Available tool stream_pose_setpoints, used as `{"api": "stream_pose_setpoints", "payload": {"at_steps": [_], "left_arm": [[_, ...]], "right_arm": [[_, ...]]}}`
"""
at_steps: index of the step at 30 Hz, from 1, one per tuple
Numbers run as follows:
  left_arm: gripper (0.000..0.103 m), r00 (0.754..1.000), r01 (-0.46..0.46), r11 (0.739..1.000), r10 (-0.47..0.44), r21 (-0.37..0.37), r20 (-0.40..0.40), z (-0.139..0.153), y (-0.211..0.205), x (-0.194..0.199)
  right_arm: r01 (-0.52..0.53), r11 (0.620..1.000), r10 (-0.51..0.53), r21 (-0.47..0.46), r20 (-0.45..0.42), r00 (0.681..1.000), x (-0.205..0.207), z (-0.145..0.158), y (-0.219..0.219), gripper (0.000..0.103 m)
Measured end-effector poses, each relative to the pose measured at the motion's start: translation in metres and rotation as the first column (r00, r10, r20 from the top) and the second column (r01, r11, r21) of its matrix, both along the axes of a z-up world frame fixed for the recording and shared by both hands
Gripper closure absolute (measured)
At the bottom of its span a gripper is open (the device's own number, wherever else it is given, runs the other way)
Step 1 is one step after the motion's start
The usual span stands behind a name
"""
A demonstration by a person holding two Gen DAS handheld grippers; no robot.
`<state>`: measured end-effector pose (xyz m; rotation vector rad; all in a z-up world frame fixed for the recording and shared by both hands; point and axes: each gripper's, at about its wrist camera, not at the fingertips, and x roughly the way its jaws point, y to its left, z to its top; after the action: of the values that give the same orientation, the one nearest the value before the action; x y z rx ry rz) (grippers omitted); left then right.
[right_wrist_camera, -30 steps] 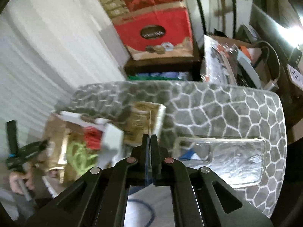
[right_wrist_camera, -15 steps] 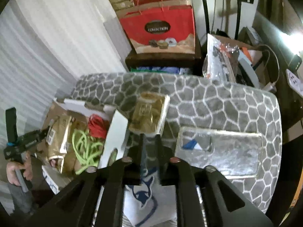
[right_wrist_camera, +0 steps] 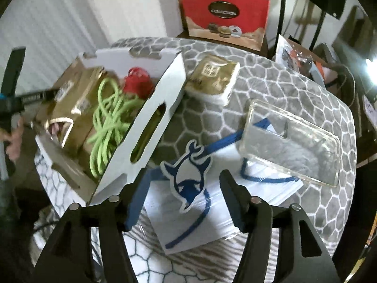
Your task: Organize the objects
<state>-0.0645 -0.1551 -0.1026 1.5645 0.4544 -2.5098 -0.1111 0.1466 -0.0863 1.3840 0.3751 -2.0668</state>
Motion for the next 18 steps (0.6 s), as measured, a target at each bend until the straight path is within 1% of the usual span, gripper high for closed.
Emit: {"api": "stream_pose_setpoints", "payload": {"at_steps": [3, 7, 9, 11, 13, 14, 15, 18], "left_arm": [[0.078, 1.0, -0.001, 1.0, 0.001, 0.001, 0.0, 0.0, 0.0, 0.0], [0.078, 1.0, 0.0, 1.0, 0.0, -0.001, 0.001, 0.0, 0.0, 0.0], [0.078, 1.0, 0.0, 1.0, 0.0, -0.001, 0.001, 0.0, 0.0, 0.0], [0.078, 1.0, 0.0, 1.0, 0.0, 0.001, 0.001, 0.0, 0.0, 0.0], [0.078, 1.0, 0.0, 1.0, 0.0, -0.001, 0.001, 0.0, 0.0, 0.0], [0.078, 1.0, -0.001, 1.0, 0.001, -0.001, 0.0, 0.0, 0.0, 0.0], [0.078, 1.0, -0.001, 1.0, 0.001, 0.0, 0.0, 0.0, 0.0, 0.0], [0.078, 1.0, -0.001, 1.0, 0.001, 0.0, 0.001, 0.0, 0.0, 0.0]], "right_arm": [[-0.004, 0.999, 0.004, 0.033, -0.017, 1.0, 0.003, -0.006, -0.004, 0.039], [-0.006, 1.0, 0.006, 0.025, -0.009, 1.0, 0.004, -0.014, -0.006, 0.039], [-0.014, 0.999, 0.015, 0.039, -0.026, 1.0, 0.004, -0.016, -0.009, 0.04], [-0.015, 0.999, 0.016, 0.031, -0.03, 0.999, 0.004, -0.017, -0.008, 0.042], [-0.009, 0.999, 0.01, 0.036, -0.029, 1.0, 0.003, -0.019, -0.008, 0.048], [-0.012, 0.999, 0.013, 0.04, -0.033, 0.999, 0.003, -0.02, -0.008, 0.059], [-0.018, 0.999, 0.019, 0.037, -0.032, 0.999, 0.003, -0.02, -0.008, 0.068], [-0.011, 1.0, 0.011, -0.007, 0.007, 1.0, 0.0, -0.018, -0.002, 0.068]]}}
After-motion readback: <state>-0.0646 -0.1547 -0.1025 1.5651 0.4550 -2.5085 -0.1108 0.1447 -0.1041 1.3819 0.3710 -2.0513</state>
